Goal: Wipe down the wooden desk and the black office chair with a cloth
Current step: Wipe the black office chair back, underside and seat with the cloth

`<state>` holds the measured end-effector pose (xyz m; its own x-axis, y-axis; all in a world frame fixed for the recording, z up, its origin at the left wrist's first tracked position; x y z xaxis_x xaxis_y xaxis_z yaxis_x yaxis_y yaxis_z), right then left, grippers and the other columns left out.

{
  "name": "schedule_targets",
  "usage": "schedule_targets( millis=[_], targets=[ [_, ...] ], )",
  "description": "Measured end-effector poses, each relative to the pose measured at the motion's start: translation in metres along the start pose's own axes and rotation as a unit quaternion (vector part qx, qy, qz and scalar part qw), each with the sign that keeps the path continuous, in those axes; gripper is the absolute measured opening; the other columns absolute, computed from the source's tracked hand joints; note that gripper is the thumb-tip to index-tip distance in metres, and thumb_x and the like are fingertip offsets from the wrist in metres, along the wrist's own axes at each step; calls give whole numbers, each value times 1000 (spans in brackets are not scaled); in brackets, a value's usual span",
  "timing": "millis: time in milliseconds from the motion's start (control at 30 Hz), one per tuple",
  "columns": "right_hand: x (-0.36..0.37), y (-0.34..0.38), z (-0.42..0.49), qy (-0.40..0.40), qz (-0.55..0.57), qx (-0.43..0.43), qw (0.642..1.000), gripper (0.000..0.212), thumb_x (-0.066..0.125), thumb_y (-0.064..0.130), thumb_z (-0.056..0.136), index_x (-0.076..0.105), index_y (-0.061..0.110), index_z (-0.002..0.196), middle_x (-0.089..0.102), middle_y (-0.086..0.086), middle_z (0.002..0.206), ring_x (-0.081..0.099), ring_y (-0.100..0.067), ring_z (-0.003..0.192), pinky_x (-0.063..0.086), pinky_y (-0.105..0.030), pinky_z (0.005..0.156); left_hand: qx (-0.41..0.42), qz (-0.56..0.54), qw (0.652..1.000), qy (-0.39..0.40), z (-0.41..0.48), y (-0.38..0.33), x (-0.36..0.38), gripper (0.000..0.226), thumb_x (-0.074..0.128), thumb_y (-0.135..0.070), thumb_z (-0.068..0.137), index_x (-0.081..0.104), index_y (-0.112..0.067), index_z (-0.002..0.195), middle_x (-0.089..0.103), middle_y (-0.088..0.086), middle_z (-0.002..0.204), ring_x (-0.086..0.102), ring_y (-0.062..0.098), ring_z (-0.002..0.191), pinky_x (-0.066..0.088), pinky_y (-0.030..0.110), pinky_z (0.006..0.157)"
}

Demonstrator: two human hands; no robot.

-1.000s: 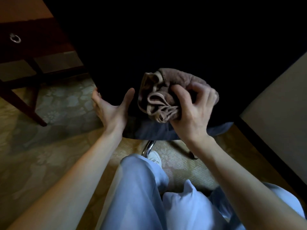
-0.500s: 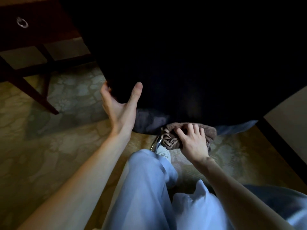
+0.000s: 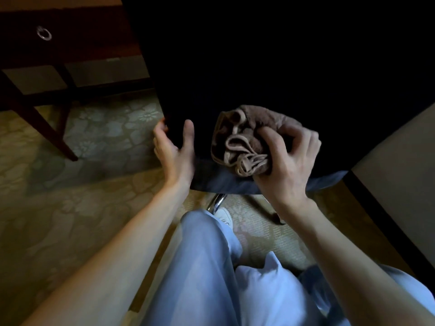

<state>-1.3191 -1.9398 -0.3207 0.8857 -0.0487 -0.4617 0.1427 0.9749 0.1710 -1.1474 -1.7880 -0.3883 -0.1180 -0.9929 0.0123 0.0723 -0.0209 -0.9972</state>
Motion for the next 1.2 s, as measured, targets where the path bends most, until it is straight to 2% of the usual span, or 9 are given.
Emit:
schedule_targets(
  millis=[167, 267, 400, 500, 600, 833, 967, 1100, 1200],
  targets=[
    [40, 1, -1, 40, -66, -16, 997, 50, 79, 17, 74, 55, 21, 117, 56, -18, 103, 41, -31, 92, 36, -43, 76, 4, 32, 999, 20, 0, -1, -4, 45, 60, -49, 99, 48, -21, 133, 59, 10, 134, 56, 24, 126, 42, 52, 111],
    [70, -4, -36, 71, -71, -52, 994, 25, 64, 26, 89, 60, 19, 112, 50, -16, 96, 39, -30, 84, 31, -41, 72, 9, 40, 998, 42, 5, 0, -7, 42, 59, -41, 103, 49, -16, 136, 62, 9, 131, 59, 22, 123, 45, 49, 111],
    [116, -21, -107, 268, -79, -125, 952, 29, 61, 16, 84, 57, 19, 113, 50, -15, 92, 45, -32, 83, 33, -41, 69, 16, 38, 997, 59, 7, 0, -7, 41, 60, -41, 102, 49, -19, 135, 64, 3, 127, 61, 12, 118, 49, 34, 106],
    [130, -34, -146, 352, -109, -38, 929, 45, 70, 9, 68, 60, 18, 112, 52, -13, 95, 49, -33, 86, 41, -42, 71, 29, 42, 996, 67, 9, 2, -8, 36, 62, -41, 101, 50, -25, 131, 65, -3, 122, 62, 2, 111, 49, 23, 98],
    [129, -35, -153, 365, -124, 19, 922, 51, 71, 6, 61, 63, 15, 111, 52, -14, 95, 50, -34, 86, 42, -44, 73, 38, 35, 996, 76, 10, 4, -6, 38, 62, -47, 97, 48, -30, 128, 64, 0, 126, 61, 9, 118, 50, 29, 103],
    [64, -13, -89, 186, -48, -18, 981, 33, 54, 30, 89, 66, 14, 115, 56, -18, 99, 43, -32, 86, 35, -41, 73, 21, 6, 994, 108, -1, 7, -2, 48, 62, -63, 88, 49, -37, 125, 63, -2, 128, 61, 9, 121, 50, 26, 100],
    [29, 11, -36, 44, 0, -42, 998, 28, 59, 39, 97, 56, 23, 119, 45, -10, 113, 42, -29, 92, 34, -41, 78, 15, 10, 993, 118, -4, 7, -5, 24, 51, -42, 106, 51, -32, 128, 66, -9, 122, 61, 0, 113, 46, 22, 96],
    [43, 28, -17, 26, -12, -56, 998, 28, 63, 29, 93, 55, 25, 120, 42, -8, 114, 43, -29, 96, 37, -42, 80, -37, -13, 993, 110, -7, 13, -9, 36, 34, -42, 112, 62, -62, 100, 68, -39, 99, 59, -20, 99, 45, 17, 93],
    [71, 26, -32, 37, -44, -62, 996, 20, 57, 26, 94, 55, 24, 114, 44, -8, 107, 42, -28, 89, 34, -40, 76, -55, -15, 991, 119, -6, 9, -8, 52, 31, -41, 113, 64, -71, 87, 68, -41, 94, 60, -23, 94, 48, 6, 83]
  ],
)
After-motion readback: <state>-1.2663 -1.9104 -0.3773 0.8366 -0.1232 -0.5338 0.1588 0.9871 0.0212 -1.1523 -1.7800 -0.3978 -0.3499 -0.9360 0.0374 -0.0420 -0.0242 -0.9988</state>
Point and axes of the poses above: each hand's wrist, its own z-axis towards the middle knuckle, its own x-axis out of the palm, y = z × x, the point moved 7 cm from there along z, towards the middle knuckle
